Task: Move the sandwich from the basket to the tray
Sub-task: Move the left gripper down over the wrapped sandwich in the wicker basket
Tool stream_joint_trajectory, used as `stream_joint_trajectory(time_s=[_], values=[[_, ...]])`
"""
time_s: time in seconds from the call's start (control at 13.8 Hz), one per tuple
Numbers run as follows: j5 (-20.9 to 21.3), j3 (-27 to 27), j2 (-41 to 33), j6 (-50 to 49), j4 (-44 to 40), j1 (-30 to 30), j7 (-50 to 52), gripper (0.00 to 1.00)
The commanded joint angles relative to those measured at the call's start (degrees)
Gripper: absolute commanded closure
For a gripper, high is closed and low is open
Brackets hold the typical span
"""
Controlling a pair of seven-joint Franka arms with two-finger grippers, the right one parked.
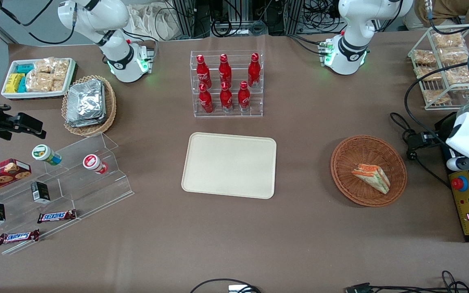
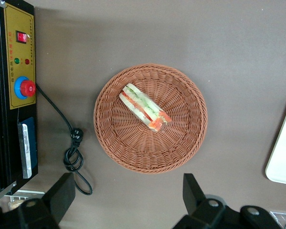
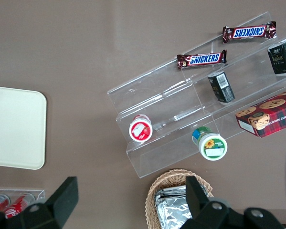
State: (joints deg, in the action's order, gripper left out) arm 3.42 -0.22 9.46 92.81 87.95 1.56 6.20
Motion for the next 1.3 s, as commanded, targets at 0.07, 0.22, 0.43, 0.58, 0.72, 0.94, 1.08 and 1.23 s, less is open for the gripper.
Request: stream_joint_trajectory(time_s=[0.07,0.22,0.43,0.58,0.72,0.94,1.08,1.23], values=[[0.8,-0.31,1.7,-1.32,-1.99,-0.15,0.91,0.0],[0.98,-0.31,3.37,-1.32,-3.91,-0.15,2.93,0.0],[4.13,-0.31,5.05,-1.14,-0.7,0.02,6.52,0.0],[4.23,-0.49,5.13,0.96,2.48,0.37,17.39,0.0],[1.96,-0.49,5.74,5.86,6.25,0.29,26.36,0.0],[0.01,-0.4,8.02,16.22,13.45,-0.15,37.36,0.0],[-0.08,-0.4,9.69,22.99,17.15,-0.24,43.17,0.0],[-0.16,-0.4,12.59,26.27,17.61,-0.24,50.02,0.0]])
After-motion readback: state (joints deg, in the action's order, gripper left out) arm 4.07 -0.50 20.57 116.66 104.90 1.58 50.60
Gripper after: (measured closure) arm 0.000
